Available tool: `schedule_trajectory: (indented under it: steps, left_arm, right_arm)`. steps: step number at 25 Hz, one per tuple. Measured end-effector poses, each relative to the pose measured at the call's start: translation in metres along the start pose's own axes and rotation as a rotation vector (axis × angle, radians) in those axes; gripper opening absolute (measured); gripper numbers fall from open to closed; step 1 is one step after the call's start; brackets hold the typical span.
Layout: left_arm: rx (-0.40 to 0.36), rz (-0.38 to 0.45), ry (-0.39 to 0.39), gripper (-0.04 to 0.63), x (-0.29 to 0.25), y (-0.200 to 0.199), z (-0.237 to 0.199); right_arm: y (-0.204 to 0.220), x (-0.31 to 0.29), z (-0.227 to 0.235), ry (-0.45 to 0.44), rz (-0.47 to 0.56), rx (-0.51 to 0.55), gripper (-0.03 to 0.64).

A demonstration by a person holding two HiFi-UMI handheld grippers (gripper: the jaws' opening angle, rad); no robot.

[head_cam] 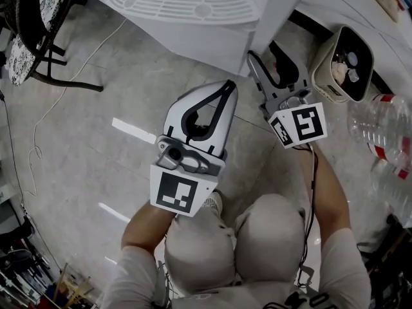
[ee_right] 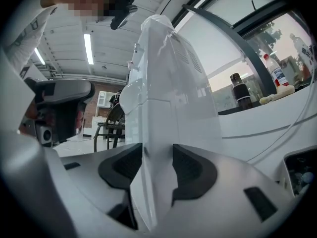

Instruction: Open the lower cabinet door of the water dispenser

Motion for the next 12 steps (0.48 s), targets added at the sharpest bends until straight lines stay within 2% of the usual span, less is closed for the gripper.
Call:
schedule_trajectory:
  steps: [4,8,12]
  left_arm:
    - [-0.003,0.018,0.002,0.002,0.003,-0.007,0.003]
    - [-0.016,0.019,-0.011,0.002,0.016,-0.014,0.004]
    - [-0.026,0.0,-0.064,0.002,0.046,-0.015,-0.002]
  right_arm:
    - [0.0,0.007,-0.007,-0.022,0.003,0.015,0.195]
    - [0.002,0.027,-0.035,-0.167,-0.008,0.06,0.182]
    - [0.002,0.037,-0.057,-0.232,-0.002,0.045,0.175]
Point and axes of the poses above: the fingertips, and each gripper's own axes: x backward along the fingers, z to its right, y out of its underside, the point moved 8 cm from there along x, backward along the fingers, and after that the axes turned 11 degrees about y, right-handed, at the moved point
